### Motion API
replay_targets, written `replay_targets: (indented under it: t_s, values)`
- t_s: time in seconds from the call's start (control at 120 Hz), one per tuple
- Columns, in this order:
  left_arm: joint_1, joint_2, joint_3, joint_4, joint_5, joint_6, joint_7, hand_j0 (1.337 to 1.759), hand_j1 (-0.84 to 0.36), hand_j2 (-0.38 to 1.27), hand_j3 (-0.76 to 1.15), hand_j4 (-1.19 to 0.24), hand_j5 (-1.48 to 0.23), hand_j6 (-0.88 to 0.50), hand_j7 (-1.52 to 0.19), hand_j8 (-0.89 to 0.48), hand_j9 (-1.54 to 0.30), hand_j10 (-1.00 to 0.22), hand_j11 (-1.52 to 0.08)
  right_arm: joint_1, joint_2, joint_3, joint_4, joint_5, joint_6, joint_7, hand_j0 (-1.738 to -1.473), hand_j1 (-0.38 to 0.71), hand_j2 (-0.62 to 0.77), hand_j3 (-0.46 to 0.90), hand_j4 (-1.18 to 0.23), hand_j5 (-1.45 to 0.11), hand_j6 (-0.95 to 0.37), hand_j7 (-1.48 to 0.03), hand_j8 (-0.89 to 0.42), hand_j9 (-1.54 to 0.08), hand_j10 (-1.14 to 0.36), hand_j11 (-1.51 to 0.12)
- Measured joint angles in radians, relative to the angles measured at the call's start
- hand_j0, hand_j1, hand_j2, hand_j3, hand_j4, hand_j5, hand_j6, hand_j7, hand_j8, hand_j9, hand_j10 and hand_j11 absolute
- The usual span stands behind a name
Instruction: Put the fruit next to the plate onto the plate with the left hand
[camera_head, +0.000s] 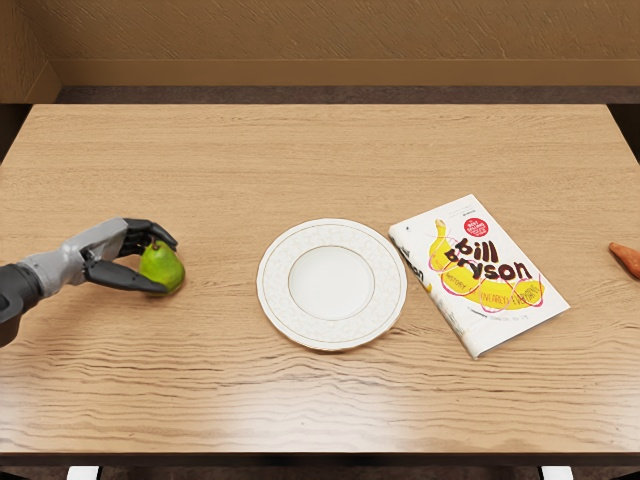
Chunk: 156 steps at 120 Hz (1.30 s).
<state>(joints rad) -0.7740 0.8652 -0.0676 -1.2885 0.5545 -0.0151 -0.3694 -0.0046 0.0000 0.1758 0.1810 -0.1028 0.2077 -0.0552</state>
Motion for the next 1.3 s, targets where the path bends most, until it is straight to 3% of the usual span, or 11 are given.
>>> replay_targets:
  t_s: [0.508,0.875,1.3]
  values:
    - [-0.015,-0.003,-0.001,-0.009,-0.008,-0.004,-0.008,1.657,-0.26,0.6,0.0,-0.66,-0.89,-0.55,-0.88,-0.45,-0.88,-0.51,-0.88,0.0,0.0,0.0,0.0,0.0,0.0,0.0,-1.658,-0.35,0.0,0.0,0.0,0.0,0.0,0.0,0.0,0.0,0.0,0.0]
    - [-0.102,-0.004,-0.004,-0.039,-0.022,-0.012,-0.013,1.657,-0.25,0.58,0.0,-0.66,-0.89,-0.56,-0.9,-0.45,-0.88,-0.51,-0.87,0.0,0.0,0.0,0.0,0.0,0.0,0.0,-1.658,-0.35,0.0,0.0,0.0,0.0,0.0,0.0,0.0,0.0,0.0,0.0]
    - [-0.16,-0.079,-0.005,-0.039,-0.025,-0.012,-0.014,1.658,-0.31,0.71,0.0,-0.66,-0.89,-0.56,-0.89,-0.45,-0.88,-0.55,-0.87,0.0,0.0,0.0,0.0,0.0,0.0,0.0,-1.658,-0.35,0.0,0.0,0.0,0.0,0.0,0.0,0.0,0.0,0.0,0.0]
